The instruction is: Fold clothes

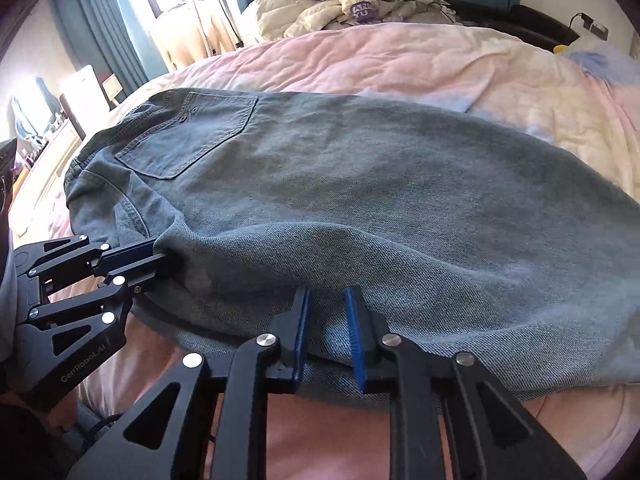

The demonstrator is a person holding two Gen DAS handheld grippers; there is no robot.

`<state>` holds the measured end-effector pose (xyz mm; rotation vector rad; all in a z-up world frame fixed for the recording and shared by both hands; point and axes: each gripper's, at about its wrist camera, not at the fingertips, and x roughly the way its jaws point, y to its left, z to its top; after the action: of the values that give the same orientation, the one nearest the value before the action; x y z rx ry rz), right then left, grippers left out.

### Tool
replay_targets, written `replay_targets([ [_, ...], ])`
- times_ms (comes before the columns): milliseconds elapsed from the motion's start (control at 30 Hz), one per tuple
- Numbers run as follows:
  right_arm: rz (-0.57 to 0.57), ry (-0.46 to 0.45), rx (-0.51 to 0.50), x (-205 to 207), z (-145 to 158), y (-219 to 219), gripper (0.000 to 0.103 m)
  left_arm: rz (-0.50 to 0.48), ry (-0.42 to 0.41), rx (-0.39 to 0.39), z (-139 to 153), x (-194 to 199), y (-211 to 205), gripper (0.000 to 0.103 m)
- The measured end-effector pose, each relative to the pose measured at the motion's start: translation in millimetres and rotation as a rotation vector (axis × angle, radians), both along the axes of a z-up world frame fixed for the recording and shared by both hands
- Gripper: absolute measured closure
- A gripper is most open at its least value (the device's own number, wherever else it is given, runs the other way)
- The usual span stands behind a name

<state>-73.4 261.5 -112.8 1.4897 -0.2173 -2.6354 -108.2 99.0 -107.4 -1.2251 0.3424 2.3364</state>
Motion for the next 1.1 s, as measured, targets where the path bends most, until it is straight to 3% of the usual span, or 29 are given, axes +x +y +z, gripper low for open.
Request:
replay_targets([
  [133,-0.010,0.029,-0.090,7.9,11.1,8.2,0.086,0.020,-0.013,0.056,8.6,0.6,-7.9,0.097],
  [200,-0.003,0.029,-0.119,13.1,14.8,8.4,0.071,0.026,-0.011,0.077,13.8,3.9,-11.5,0.097],
  [233,0.005,0.036,-0.124,15.8,16.8,7.3,0.069,0.030,-0.013,0.090,16.4,5.8,-13.7,0.097],
  [333,0.057,0.065,-0.068,23.4,22.4,-6.1,0.059,0.042,-0.022,0.126,22.4,10.4,-19.7,0.098],
  [667,0.179,0.046,0.169,24.5,0.6,-40.6,0.059,0.057,-0.048,0.157,20.4,13.9,-27.5,0.099],
  [767,0.158,0.035,0.172,23.6,-2.4,-37.4,0.068,0.057,-0.054,0.159,19.4,14.9,-28.1,0.100],
  [867,0.102,0.049,0.136,27.8,6.1,-27.0,0.092,0.056,-0.057,0.164,20.2,16.9,-29.4,0.100],
  [1000,0.080,0.122,0.074,39.2,27.9,-19.2,0.095,0.062,-0.070,0.192,23.4,19.8,-36.2,0.100],
  [1100,0.092,0.082,0.072,41.6,24.5,-21.5,0.095,0.072,-0.114,0.178,17.5,20.5,-39.2,0.100],
])
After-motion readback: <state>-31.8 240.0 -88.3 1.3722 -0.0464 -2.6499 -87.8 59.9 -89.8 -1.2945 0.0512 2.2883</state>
